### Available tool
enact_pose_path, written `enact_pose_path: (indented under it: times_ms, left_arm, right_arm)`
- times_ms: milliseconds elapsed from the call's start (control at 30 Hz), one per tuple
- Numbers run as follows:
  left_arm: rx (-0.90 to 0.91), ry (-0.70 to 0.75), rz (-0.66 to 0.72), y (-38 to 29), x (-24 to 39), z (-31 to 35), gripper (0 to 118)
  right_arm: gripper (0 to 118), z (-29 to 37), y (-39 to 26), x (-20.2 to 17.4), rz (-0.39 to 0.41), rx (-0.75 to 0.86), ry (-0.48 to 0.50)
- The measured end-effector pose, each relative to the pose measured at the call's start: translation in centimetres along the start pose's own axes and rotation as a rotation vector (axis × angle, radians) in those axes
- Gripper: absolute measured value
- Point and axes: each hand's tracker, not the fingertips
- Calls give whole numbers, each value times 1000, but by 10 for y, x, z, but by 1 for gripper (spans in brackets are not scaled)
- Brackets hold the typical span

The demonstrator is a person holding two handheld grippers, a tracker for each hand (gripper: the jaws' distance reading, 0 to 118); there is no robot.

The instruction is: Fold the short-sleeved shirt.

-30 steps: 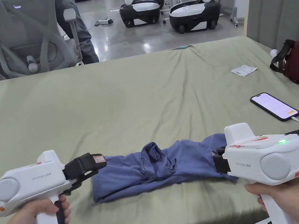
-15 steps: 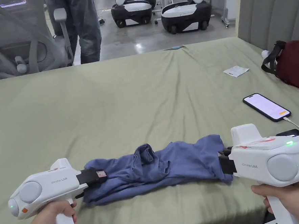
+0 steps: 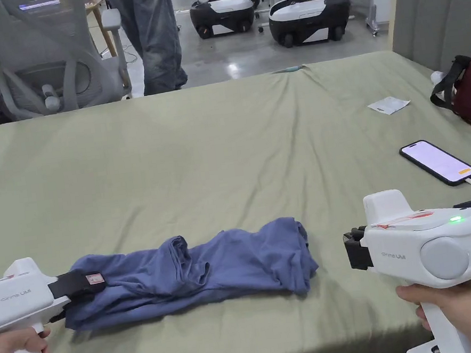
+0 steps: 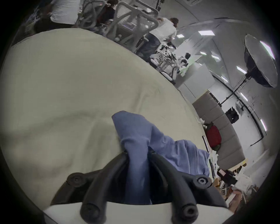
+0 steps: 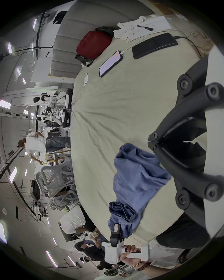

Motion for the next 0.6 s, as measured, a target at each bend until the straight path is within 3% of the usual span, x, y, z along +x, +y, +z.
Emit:
enact_pose_path:
  times_ms: [133,267,433,600]
  left_arm:
    - [18,-61,-20,0,17,8,11]
    - [58,-214,-54,5,56,27,11]
    - [27,-311,-167,0,123,30,11]
    - [-46,-284,-212,-21,178,-17,11]
  right_arm:
    - [0,-1,0,-3,-1,2,15]
    - [0,1,0,-3,9,0,22]
    - [0,4,-1,1,12,2,15]
    - [0,9,-6,10,-11,7,10]
